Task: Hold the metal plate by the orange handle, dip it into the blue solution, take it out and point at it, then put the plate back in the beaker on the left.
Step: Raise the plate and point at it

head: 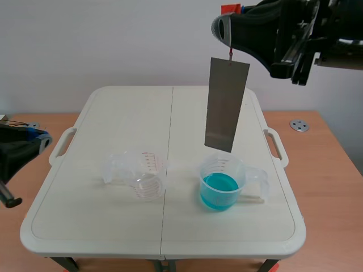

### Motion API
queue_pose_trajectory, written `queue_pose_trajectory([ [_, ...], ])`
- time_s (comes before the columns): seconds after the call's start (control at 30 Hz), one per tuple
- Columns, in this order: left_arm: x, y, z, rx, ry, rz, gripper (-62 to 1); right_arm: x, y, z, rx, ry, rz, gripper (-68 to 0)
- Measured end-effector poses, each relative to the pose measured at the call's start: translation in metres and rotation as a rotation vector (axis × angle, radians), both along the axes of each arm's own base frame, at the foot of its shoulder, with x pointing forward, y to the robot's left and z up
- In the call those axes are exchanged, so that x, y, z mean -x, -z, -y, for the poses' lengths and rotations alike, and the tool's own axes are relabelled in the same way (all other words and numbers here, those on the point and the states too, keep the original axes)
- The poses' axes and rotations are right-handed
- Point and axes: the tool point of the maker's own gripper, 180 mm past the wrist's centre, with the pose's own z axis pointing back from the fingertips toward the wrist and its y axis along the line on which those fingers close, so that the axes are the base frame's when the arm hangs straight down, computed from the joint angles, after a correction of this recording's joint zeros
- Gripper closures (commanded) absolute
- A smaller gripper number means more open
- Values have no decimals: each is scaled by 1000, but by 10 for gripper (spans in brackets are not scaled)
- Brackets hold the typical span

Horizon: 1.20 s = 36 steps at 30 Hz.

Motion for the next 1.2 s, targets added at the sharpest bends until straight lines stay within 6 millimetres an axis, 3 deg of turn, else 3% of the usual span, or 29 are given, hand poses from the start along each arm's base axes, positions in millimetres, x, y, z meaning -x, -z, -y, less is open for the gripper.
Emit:
queue_pose_trajectory([
  [0.33,-19,1,89,35,180,-11,-47,0,0,0,1,1,0,-13],
  [0.47,-24,10,114,65,215,-35,-47,0,0,0,1,0,0,-13],
  [0.73,-25,49,132,36,252,-132,-47,0,0,0,1,1,0,-13],
  [1.0,-35,41,150,25,319,-102,-47,0,0,0,1,0,0,-13],
  [1.2,-31,40,155,30,344,-105,-46,0,0,0,1,0,0,-13],
])
